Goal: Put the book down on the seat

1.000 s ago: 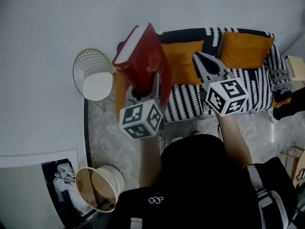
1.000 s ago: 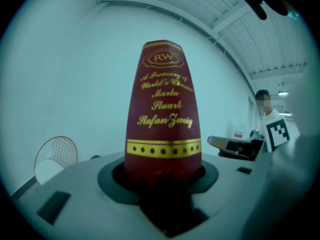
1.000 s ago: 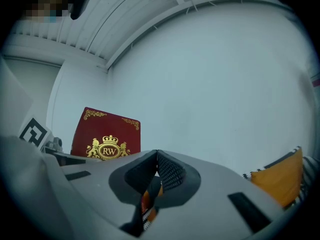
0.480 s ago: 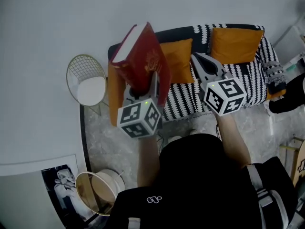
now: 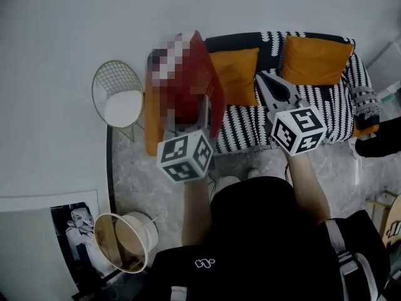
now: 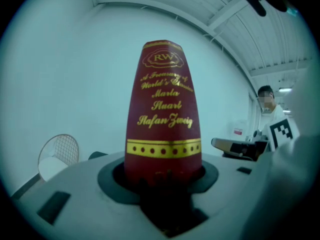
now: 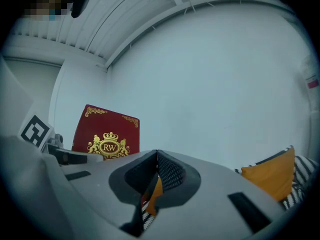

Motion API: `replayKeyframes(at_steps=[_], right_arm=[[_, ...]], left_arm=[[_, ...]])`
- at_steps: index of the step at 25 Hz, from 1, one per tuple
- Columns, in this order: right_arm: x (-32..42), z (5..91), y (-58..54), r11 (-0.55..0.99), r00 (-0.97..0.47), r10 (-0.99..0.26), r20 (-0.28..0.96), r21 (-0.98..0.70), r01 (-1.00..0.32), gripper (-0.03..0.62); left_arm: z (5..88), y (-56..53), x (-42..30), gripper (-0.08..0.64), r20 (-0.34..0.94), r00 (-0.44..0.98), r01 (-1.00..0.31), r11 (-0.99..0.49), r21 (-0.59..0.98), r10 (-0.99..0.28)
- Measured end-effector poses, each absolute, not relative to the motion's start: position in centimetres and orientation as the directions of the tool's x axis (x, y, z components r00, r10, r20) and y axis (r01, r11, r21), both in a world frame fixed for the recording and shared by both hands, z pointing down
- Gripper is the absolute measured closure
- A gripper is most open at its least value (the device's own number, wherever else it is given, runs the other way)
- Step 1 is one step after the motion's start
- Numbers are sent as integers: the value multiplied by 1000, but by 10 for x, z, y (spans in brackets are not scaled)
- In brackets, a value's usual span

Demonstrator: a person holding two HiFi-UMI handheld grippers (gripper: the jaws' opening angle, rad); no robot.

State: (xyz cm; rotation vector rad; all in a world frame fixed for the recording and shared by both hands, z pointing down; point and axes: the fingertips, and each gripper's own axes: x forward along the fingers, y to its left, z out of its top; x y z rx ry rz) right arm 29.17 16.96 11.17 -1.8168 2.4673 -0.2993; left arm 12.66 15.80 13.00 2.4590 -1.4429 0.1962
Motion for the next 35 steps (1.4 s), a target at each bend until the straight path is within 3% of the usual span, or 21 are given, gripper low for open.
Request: replayKeyframes(at_steps=[14,22,35], right_arm=[[237,144,178,449,-479,-873,89,-237,-862,581],[200,140,178,517,-545,-834,85,-227,-826,581],[127,185,112,543,-582,-786,207,-219,-811,581]], left_arm=[[148,196,54,354,304,257,-966,-235,109,-917],[147,203,18,354,307,182,-982,-159,100,-934],[199,136,-54,354,401,142,-986,-95,136,-905]])
